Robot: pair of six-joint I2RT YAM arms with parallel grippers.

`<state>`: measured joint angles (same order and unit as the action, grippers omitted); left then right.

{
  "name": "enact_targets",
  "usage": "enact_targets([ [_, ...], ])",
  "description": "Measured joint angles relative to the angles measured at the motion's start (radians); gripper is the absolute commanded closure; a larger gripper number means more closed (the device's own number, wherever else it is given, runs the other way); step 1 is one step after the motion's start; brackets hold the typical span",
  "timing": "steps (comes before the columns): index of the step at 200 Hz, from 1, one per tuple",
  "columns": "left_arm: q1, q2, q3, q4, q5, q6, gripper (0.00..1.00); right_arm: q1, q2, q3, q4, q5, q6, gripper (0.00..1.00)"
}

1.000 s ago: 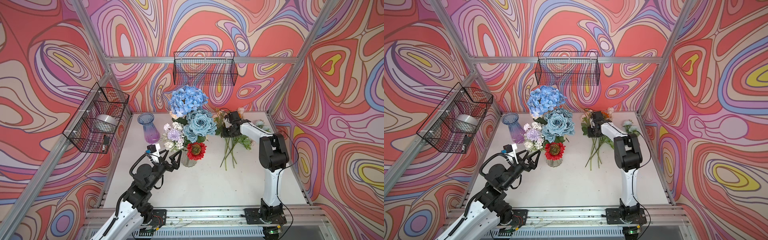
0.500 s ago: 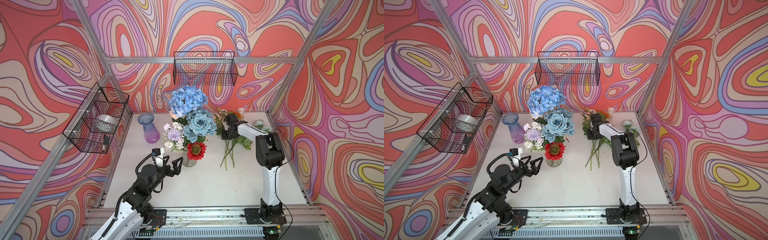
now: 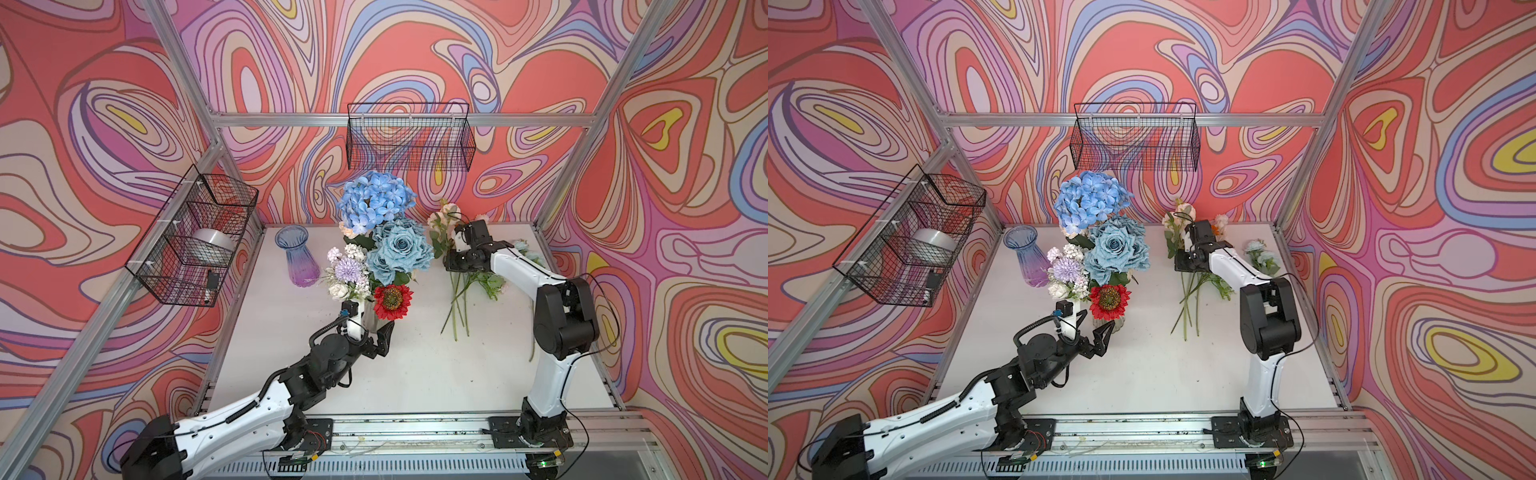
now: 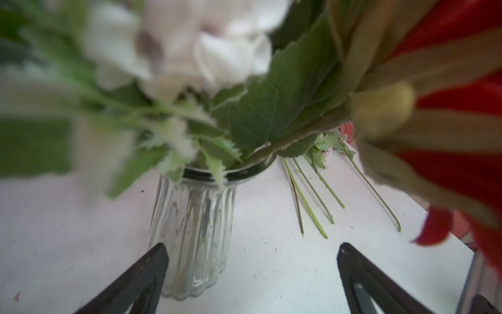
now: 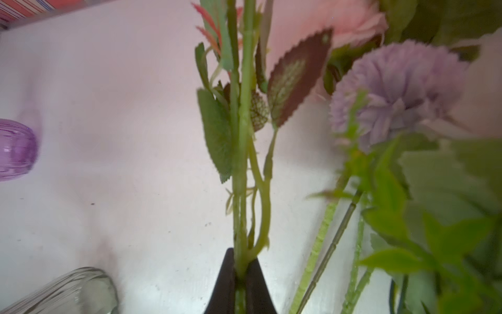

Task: Arrange flowers in a vase
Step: Move the vase to the center of the table.

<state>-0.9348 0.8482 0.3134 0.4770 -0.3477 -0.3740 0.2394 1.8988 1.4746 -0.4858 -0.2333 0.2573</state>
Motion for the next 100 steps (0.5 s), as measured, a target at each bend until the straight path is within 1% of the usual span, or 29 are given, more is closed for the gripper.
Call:
enact_targets([
  [23, -0.009, 0.107, 0.001, 0.212, -0.079, 0.044, 0.00, 0.000, -0.068, -0.039, 0.039, -0.022, 0.023, 1.00],
  [56, -0.009, 0.223, 0.019, 0.385, -0.145, 0.074, 0.00, 0.000, -0.105, -0.079, 0.079, -0.046, 0.045, 1.00],
  [83, -0.009, 0.245, 0.039, 0.496, -0.180, 0.091, 0.00, 0.000, -0.128, -0.119, 0.097, -0.065, 0.056, 1.00],
  [100, -0.009, 0.234, 0.051, 0.523, -0.185, 0.100, 0.00, 0.000, -0.157, -0.142, 0.112, -0.074, 0.061, 1.00],
])
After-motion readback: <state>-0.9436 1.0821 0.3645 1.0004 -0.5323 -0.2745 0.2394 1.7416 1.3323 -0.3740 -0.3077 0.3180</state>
